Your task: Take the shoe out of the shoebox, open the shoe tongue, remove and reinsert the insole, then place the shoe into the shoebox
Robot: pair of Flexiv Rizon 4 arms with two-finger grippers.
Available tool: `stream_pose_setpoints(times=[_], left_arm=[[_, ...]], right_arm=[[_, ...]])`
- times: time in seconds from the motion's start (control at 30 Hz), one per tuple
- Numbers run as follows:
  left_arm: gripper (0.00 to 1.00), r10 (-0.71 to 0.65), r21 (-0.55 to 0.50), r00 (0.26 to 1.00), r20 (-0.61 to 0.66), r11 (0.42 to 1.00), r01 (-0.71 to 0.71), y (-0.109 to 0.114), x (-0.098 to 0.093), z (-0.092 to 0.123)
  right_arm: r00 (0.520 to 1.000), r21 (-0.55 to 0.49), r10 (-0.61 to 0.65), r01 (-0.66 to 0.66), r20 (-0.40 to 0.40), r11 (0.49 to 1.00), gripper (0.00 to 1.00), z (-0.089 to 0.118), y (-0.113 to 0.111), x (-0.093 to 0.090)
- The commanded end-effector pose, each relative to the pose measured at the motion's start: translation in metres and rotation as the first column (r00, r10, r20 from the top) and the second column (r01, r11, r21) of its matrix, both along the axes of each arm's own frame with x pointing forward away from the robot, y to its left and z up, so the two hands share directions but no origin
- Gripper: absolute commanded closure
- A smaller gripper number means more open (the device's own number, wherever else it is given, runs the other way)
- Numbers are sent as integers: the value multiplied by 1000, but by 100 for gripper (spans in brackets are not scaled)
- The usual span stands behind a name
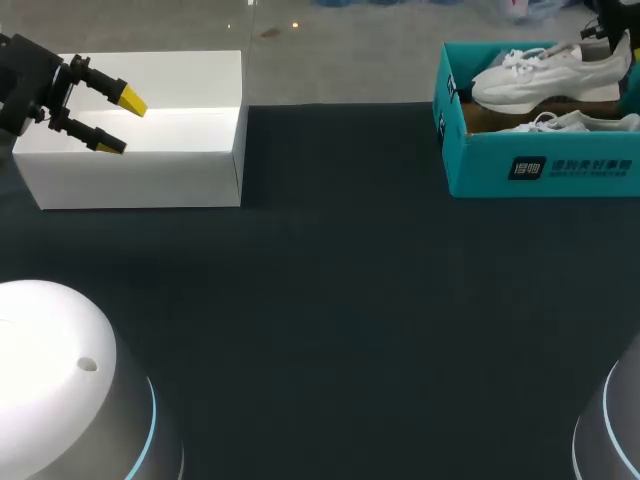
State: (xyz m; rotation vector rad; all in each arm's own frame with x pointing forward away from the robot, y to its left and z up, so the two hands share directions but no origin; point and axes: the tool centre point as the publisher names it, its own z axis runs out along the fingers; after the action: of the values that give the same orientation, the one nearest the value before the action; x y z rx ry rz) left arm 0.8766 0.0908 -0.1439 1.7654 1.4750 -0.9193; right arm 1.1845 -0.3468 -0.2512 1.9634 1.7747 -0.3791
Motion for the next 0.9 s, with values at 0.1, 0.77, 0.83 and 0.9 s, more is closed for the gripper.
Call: stream_pose_setpoints(times=[0.1, 0.77, 0.83, 0.9], left_arm=[[0, 0, 4, 1000, 1, 1000, 0, 0, 0, 1], [0, 0, 4, 1000, 1, 1000, 0, 0, 0, 1], [0, 0, 4, 1000, 1, 1000, 0, 0, 0, 1], [0, 0, 4, 1000, 1, 1000, 0, 0, 0, 1]], right_arm=[[1000, 1, -2, 2, -2, 1000, 100, 1, 0, 2], [999, 26, -52, 52, 6, 998, 100, -45, -15, 15], [999, 22, -44, 44, 10, 999, 100, -51, -15, 16], [999, 24, -48, 48, 1, 999, 100, -56, -17, 17]])
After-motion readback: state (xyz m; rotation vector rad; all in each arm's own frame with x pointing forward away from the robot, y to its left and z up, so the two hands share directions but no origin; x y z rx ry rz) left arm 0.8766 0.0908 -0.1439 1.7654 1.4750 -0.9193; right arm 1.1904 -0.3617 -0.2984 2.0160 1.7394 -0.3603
